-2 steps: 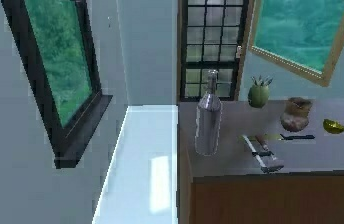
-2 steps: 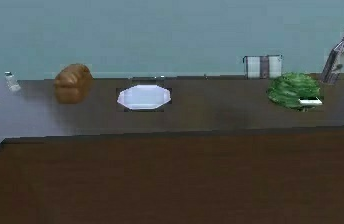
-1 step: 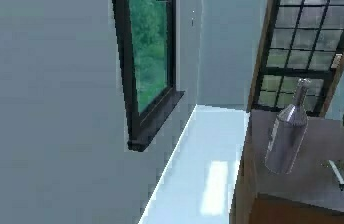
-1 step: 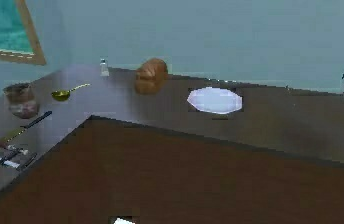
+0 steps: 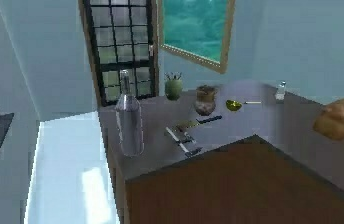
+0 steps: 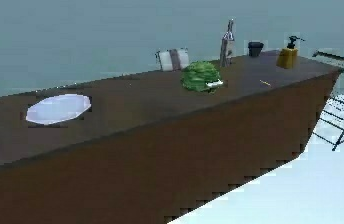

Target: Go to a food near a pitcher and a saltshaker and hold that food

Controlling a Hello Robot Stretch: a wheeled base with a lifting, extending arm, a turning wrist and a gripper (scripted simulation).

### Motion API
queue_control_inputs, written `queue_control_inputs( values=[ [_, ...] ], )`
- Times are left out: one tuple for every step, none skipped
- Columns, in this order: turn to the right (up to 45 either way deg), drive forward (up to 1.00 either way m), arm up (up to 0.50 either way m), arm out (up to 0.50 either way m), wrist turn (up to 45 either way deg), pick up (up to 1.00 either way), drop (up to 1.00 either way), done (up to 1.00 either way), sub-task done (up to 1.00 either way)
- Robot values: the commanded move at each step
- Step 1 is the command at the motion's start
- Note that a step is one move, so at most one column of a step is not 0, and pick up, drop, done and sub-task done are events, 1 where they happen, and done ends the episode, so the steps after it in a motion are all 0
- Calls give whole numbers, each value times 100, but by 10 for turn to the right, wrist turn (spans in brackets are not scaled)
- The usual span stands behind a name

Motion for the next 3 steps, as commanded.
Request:
queue_control_inputs(
  values=[
    [450, 0, 0, 0, 0, 0, 0, 0, 0],
    [240, 0, 0, 0, 0, 0, 0, 0, 0],
    [0, 35, 0, 0, 0, 0, 0, 0, 0]
  ],
)
